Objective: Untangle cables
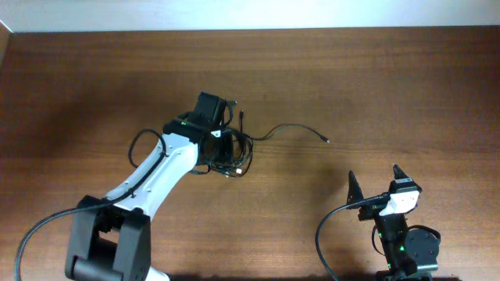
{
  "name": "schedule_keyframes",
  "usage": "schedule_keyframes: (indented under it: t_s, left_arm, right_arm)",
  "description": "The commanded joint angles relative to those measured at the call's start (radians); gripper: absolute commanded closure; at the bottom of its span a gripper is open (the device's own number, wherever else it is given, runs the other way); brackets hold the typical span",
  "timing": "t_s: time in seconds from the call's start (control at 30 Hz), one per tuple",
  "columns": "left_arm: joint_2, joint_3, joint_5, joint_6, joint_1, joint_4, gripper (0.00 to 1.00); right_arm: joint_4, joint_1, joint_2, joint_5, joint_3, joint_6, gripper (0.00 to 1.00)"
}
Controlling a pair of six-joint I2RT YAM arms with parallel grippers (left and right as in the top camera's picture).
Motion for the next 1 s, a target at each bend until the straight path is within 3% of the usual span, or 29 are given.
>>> schedule_keyframes:
  t_s: [0.0, 0.03, 0.07, 0.1, 0.2, 0.23, 0.3, 0.33, 0.53, 0.6, 0.67, 0.77, 0.87, 0.97]
  left_arm:
    - [0.006, -0.055, -0.014, -0.019, -0.001, 0.044, 0.62]
    - [0.006, -0.070, -0.014, -0.019, -0.001, 0.076, 0.71]
    - [0.006, -0.086, -0.014, -0.019, -0.001, 0.107, 0.92]
    - [0.006, -0.100, -0.014, -0.019, -0.001, 0.121, 1.00]
    - [0.008, -0.120, -0.025, -0.018, -0.001, 0.148, 1.00]
    - [0.008, -0.121, -0.109, -0.019, -0.001, 0.157, 0.96]
    - [0.010, -0.121, -0.235, -0.019, 0.005, 0.203, 0.64]
    - [0.010, -0.121, -0.235, -0.019, 0.008, 0.229, 0.62]
    - [0.071, -0.150, -0.220, -0.020, 0.008, 0.232, 0.67]
    - [0.092, -0.150, -0.213, -0.019, 0.008, 0.238, 0.76]
    - [0.092, -0.150, -0.212, -0.019, 0.008, 0.238, 1.00]
    - [0.091, -0.144, -0.196, -0.003, 0.008, 0.238, 1.00]
    - [0.061, -0.063, -0.132, 0.198, 0.008, 0.167, 1.00]
    - [0.012, -0.041, 0.110, 0.478, 0.008, 0.154, 1.00]
  right_arm:
    - [-0.005, -0.006, -0.005, 0.005, -0.005, 0.003, 0.01]
    - [-0.005, -0.006, -0.005, 0.005, -0.005, 0.003, 0.02]
    - [-0.005, -0.006, -0.005, 0.005, -0.005, 0.003, 0.01]
    - [-0.005, -0.006, -0.005, 0.005, -0.005, 0.003, 0.01]
    - [-0.005, -0.006, -0.005, 0.005, -0.005, 0.003, 0.01]
    - [-0.005, -0.006, -0.005, 0.005, -0.005, 0.003, 0.01]
    - [-0.005, -0.006, -0.005, 0.005, -0.005, 0.003, 0.01]
    - [-0.005, -0.006, -0.005, 0.005, -0.005, 0.003, 0.01]
    - [-0.005, -0.006, -0.005, 0.005, -0.005, 0.003, 0.02]
    - [-0.005, -0.006, -0.005, 0.005, -0.005, 0.003, 0.01]
    - [-0.005, -0.006, -0.005, 0.005, -0.005, 0.003, 0.02]
    - [-0.005, -0.006, -0.005, 0.005, -0.005, 0.003, 0.01]
    - [-0.005, -0.006, -0.005, 0.005, -0.005, 0.003, 0.01]
    - [-0.005, -0.006, -0.005, 0.005, -0.005, 0.003, 0.02]
